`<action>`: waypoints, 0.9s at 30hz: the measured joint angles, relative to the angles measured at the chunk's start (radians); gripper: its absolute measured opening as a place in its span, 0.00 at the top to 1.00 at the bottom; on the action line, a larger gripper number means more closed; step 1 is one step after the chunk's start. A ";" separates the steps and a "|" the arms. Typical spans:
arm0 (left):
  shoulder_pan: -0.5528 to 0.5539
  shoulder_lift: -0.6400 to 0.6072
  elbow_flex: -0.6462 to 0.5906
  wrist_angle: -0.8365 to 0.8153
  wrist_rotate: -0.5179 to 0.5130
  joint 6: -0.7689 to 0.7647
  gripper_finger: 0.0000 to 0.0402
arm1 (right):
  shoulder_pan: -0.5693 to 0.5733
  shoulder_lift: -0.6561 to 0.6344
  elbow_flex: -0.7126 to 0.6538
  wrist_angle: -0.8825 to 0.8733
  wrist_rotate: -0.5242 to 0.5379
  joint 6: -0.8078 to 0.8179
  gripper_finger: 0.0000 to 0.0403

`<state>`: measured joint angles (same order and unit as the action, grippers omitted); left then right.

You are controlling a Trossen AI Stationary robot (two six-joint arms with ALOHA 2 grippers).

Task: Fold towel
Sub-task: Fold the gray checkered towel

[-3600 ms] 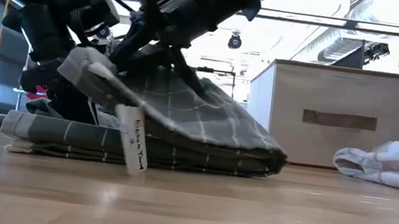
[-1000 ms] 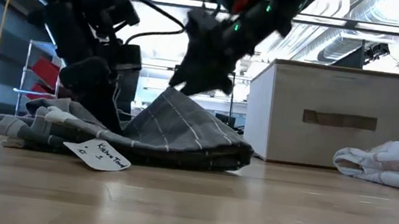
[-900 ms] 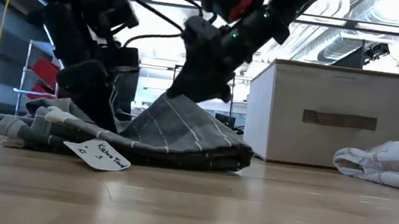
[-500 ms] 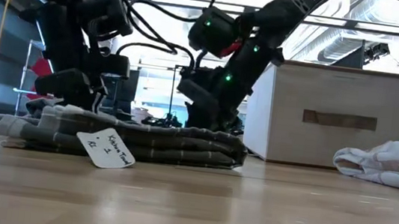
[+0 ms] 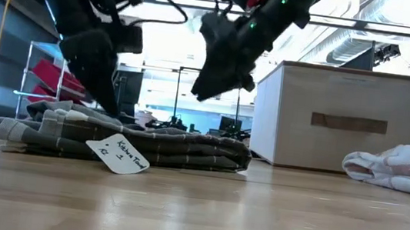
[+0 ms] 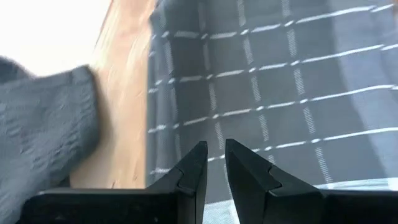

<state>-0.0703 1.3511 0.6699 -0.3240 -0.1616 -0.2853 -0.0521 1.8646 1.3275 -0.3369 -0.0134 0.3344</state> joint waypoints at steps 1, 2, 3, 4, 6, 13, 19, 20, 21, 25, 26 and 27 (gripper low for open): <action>-0.010 0.003 -0.006 0.001 0.000 0.005 0.87 | 0.000 0.008 -0.001 0.015 -0.006 -0.002 0.88; -0.022 0.009 -0.014 0.004 0.000 0.006 0.87 | 0.000 0.019 -0.001 0.038 -0.009 -0.007 0.94; -0.036 0.013 -0.024 0.017 0.000 0.006 0.87 | 0.000 0.028 -0.001 0.058 -0.010 -0.019 0.97; -0.049 0.019 -0.037 0.028 -0.002 0.003 0.87 | 0.000 0.044 -0.001 0.071 -0.004 -0.022 0.98; -0.075 0.029 -0.061 0.029 -0.017 0.001 0.87 | -0.004 0.073 -0.001 0.114 0.020 -0.013 0.98; -0.113 0.041 -0.127 0.039 -0.132 -0.058 0.87 | -0.041 0.180 -0.001 0.213 0.056 0.004 1.00; -0.113 0.037 -0.176 0.052 -0.173 -0.134 0.87 | -0.076 0.255 0.001 0.186 0.026 0.056 1.00; -0.112 0.036 -0.181 0.055 -0.173 -0.139 0.87 | -0.079 0.257 0.002 0.179 0.025 0.058 1.00; -0.112 0.036 -0.183 0.053 -0.173 -0.141 0.87 | -0.079 0.258 0.002 0.177 0.022 0.057 1.00; -0.113 0.019 -0.166 0.006 -0.142 -0.142 0.87 | -0.079 0.208 -0.003 0.127 -0.023 0.026 1.00; -0.113 0.010 -0.158 -0.018 -0.130 -0.149 0.87 | -0.078 0.179 -0.004 0.107 -0.031 0.026 1.00; -0.114 0.001 -0.146 -0.049 -0.115 -0.157 0.87 | -0.072 0.144 -0.004 0.097 -0.036 0.027 1.00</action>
<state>-0.1841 1.3525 0.5237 -0.3734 -0.2764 -0.4426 -0.1245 2.0090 1.3236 -0.2397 -0.0496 0.3612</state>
